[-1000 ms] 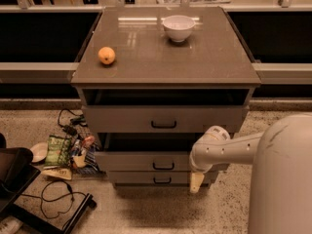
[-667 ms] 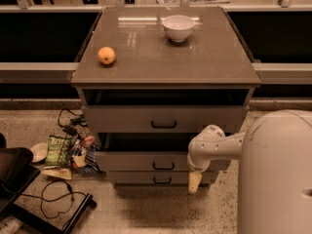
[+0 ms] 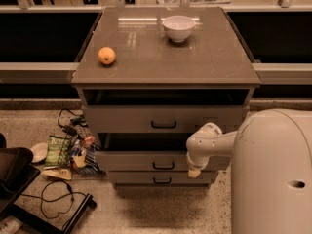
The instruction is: Open middle drawer
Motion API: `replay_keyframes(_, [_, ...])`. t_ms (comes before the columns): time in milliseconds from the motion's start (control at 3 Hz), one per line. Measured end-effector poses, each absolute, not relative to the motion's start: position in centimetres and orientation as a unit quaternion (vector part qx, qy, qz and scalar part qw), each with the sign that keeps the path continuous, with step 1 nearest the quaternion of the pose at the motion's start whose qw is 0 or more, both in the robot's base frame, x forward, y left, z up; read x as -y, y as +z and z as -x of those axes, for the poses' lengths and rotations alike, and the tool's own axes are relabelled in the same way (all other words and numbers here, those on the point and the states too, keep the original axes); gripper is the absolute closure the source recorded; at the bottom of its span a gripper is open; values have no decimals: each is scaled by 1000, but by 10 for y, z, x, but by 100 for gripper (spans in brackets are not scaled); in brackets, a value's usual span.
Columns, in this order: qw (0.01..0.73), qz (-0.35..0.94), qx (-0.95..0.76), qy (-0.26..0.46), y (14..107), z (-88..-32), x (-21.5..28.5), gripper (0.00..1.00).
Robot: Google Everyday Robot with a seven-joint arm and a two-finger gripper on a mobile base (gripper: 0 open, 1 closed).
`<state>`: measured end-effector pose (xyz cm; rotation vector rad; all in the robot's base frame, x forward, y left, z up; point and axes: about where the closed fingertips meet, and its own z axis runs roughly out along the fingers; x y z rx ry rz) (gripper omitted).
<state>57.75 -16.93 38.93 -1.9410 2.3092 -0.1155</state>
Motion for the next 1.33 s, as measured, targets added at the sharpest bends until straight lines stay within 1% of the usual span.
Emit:
replay_keyframes(333, [61,642,-764,-38,392,-578,169,73])
replay_keyframes(667, [61,642,-764,-38,395,-577,169,100])
replay_keyframes(1333, [61,642,-764,-38,398,-577,169,100])
